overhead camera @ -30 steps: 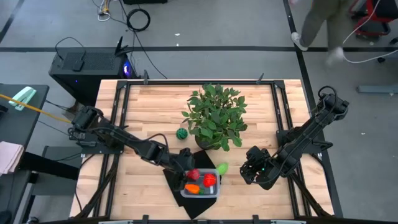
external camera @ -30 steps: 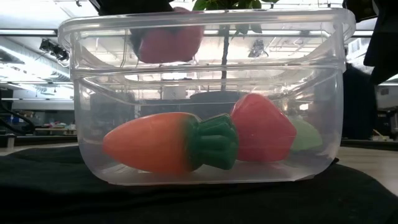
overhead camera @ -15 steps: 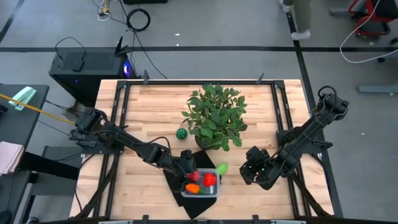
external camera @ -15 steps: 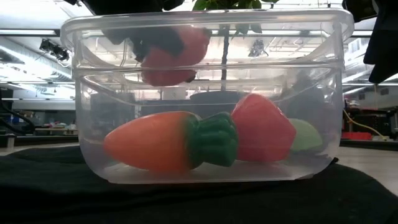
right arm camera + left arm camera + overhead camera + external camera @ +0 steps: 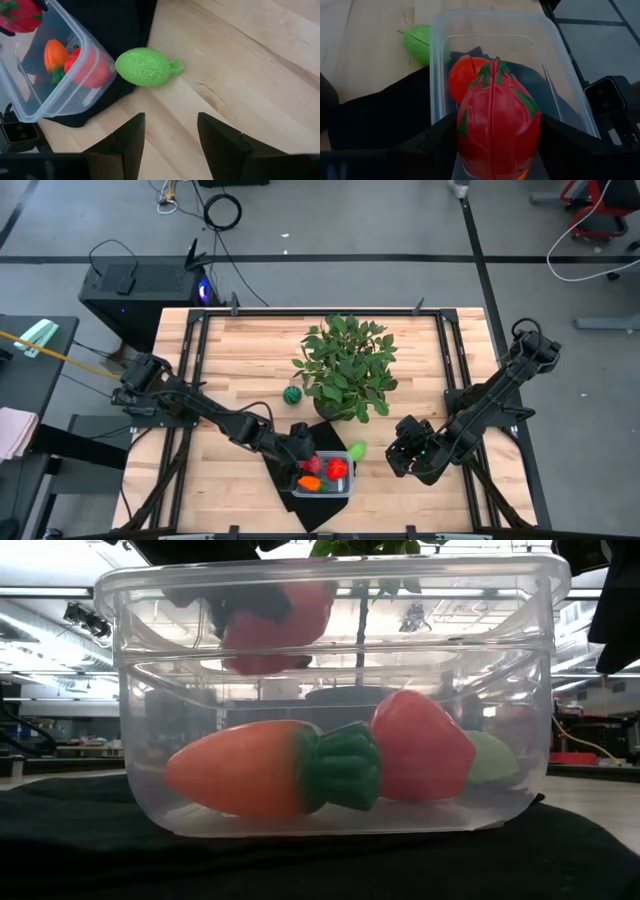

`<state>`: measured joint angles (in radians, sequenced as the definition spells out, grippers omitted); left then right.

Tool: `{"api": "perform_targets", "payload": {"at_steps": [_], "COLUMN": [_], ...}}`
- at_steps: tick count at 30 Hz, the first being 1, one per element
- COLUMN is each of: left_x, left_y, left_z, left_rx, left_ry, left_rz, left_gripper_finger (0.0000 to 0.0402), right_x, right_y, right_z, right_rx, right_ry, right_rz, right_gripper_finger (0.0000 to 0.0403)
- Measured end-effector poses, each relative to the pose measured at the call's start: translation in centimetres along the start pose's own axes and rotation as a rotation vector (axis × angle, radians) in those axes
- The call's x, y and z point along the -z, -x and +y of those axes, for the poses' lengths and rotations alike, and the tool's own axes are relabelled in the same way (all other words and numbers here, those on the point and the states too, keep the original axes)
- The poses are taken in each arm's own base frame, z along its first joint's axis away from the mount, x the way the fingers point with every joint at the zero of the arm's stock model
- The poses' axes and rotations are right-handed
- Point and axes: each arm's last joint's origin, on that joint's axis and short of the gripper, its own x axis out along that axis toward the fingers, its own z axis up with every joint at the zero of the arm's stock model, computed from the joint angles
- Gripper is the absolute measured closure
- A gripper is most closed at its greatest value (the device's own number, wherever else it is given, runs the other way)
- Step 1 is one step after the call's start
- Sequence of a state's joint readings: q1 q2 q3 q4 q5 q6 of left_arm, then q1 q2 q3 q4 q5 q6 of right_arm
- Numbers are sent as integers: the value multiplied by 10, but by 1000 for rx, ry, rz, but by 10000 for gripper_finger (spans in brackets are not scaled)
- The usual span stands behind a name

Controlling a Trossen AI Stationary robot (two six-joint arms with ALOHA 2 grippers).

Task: Pick and placing Produce into tupperware
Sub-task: Put the red dragon fruit into the transparent bin

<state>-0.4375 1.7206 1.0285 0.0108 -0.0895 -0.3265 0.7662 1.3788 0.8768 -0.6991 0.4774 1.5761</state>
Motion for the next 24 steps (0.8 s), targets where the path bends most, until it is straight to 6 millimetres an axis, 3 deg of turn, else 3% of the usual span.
{"api": "perform_targets", "payload": {"at_steps": [24], "left_x": [6], "left_y": [-6], "left_z": [-11], "left_rx": [-68], "left_ry": [-109], "left_rz": [-34], "left_gripper_finger": [166], "right_x": [0], "right_y": [0], "right_z": [0], "right_rx": [-2], "right_ry": [-4], "right_rz": [0], "right_gripper_finger": [216]}}
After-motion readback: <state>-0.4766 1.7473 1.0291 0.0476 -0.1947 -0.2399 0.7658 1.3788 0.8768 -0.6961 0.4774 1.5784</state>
